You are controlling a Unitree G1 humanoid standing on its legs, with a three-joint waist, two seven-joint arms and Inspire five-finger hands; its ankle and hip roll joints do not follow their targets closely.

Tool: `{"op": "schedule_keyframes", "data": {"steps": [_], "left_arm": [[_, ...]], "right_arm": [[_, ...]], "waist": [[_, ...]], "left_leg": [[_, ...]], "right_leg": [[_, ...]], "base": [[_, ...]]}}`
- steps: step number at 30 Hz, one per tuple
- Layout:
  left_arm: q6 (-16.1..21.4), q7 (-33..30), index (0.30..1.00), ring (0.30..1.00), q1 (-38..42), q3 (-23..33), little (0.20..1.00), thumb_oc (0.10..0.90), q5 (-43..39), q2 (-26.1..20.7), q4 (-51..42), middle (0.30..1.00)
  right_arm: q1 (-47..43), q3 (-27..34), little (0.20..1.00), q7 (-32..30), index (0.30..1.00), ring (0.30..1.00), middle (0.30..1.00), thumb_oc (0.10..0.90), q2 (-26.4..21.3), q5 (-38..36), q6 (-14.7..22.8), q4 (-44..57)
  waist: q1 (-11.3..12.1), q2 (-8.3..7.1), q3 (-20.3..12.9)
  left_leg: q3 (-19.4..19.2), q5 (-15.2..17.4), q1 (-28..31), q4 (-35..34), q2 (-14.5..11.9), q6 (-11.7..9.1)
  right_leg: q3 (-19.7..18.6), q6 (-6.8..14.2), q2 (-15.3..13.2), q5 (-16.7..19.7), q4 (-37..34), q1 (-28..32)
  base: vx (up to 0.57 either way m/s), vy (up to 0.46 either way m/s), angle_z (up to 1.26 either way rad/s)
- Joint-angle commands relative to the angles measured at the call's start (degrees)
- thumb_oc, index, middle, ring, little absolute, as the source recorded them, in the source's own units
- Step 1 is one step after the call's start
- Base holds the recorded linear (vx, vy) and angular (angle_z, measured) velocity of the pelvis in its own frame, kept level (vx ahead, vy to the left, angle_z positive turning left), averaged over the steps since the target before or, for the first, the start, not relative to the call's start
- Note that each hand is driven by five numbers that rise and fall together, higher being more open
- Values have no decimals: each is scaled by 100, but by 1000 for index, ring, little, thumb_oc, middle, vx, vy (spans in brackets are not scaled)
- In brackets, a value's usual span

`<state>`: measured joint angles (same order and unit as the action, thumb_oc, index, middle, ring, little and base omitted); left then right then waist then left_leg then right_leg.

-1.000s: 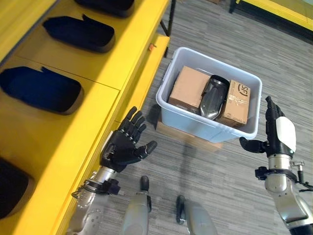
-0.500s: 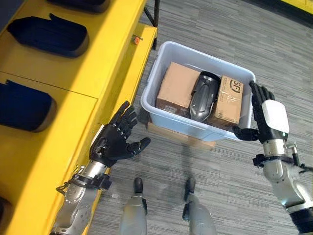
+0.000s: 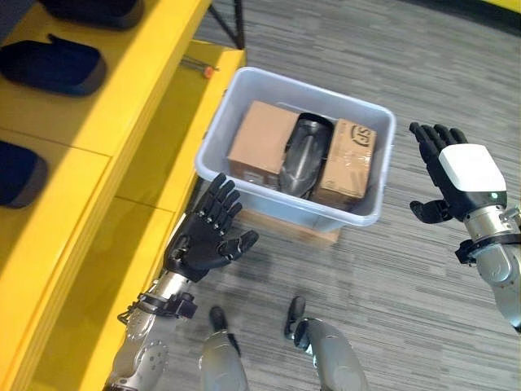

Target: Move parts from the plastic box to the shelf.

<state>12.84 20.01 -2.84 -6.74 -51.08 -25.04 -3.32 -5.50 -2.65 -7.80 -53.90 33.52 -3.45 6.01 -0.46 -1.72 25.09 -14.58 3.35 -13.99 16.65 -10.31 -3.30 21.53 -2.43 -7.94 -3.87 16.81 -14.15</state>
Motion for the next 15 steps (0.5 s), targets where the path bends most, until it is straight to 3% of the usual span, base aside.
{"op": "schedule_keyframes", "data": {"steps": [1,2,3,5,6,9,10,11,12,14,15], "left_arm": [[315,51,1000,1000,-39,140,1000,900,14,-216,-854,1000],[311,30,1000,1000,-54,143,1000,900,72,-229,-879,1000],[458,-1,1000,1000,-169,152,1000,900,266,-258,-903,1000],[499,-32,1000,1000,-188,165,1000,900,123,-283,-918,1000],[465,-81,1000,1000,-199,227,1000,900,118,-322,-919,1000],[455,-128,1000,1000,-211,232,1000,900,221,-269,-877,1000],[414,-134,1000,1000,-247,245,1000,900,343,-243,-905,1000],[499,-96,1000,1000,-334,264,1000,900,321,-234,-905,1000],[504,-103,1000,1000,-337,264,1000,900,312,-240,-906,1000],[589,-183,1000,1000,-305,241,1000,900,310,-274,-893,1000],[609,-248,1000,1000,-130,182,1000,900,316,-321,-885,1000]], "right_arm": [[-601,64,1000,-824,1000,1000,1000,900,47,492,306,91],[-642,19,1000,-796,1000,1000,1000,900,69,385,302,41],[-698,-91,1000,-771,1000,1000,1000,900,195,-253,173,1],[-700,-97,1000,-900,1000,1000,1000,900,250,-309,208,54],[-554,15,1000,-1000,1000,1000,1000,900,385,-825,125,156],[-371,133,1000,-1122,1000,1000,1000,900,737,-1941,-29,118],[-320,145,1000,-1256,1000,1000,1000,900,973,-2277,41,8],[-283,176,1000,-1382,1000,1000,1000,900,1393,-2370,174,-80],[-295,167,1000,-1390,1000,1000,1000,900,1422,-2368,184,-92],[-357,108,1000,-1450,1000,1000,1000,900,1610,-2352,227,-137],[-505,21,1000,-1682,1000,1000,1000,900,1808,-2466,193,-186]], "waist": [[188,-133,-377],[218,-149,-373],[248,-248,-352],[275,-288,-349],[307,-384,-357],[314,-399,-313],[280,-391,-282],[261,-393,-262],[262,-392,-250],[256,-400,-212],[195,-413,-191]], "left_leg": [[-12,121,-71,-327,729,325],[57,81,-68,-402,754,327],[141,156,30,-439,834,420],[178,155,58,-498,839,459],[184,203,38,-481,832,521],[343,280,54,-429,810,736],[480,265,107,-487,766,770],[563,227,256,-646,716,712],[571,220,285,-672,711,704],[617,212,386,-785,707,641],[685,217,477,-942,685,608]], "right_leg": [[-603,522,153,-145,-446,574],[-649,525,181,-158,-429,567],[-729,474,326,-152,-434,541],[-720,443,392,-200,-383,571],[-674,403,495,-360,-159,607],[-745,549,436,-277,1186,91],[-924,664,417,-181,1795,-229],[-946,733,314,-54,1379,-184],[-939,735,302,-24,1283,-146],[-982,768,161,193,444,-1],[-1259,894,-33,671,-545,66]], "base": [[-51,60,-2],[45,56,-43],[41,46,-34],[50,22,-4],[70,-10,-2],[65,-26,1],[186,-185,19],[176,-187,25],[174,-241,24],[113,-257,8],[121,-351,-1]]}}
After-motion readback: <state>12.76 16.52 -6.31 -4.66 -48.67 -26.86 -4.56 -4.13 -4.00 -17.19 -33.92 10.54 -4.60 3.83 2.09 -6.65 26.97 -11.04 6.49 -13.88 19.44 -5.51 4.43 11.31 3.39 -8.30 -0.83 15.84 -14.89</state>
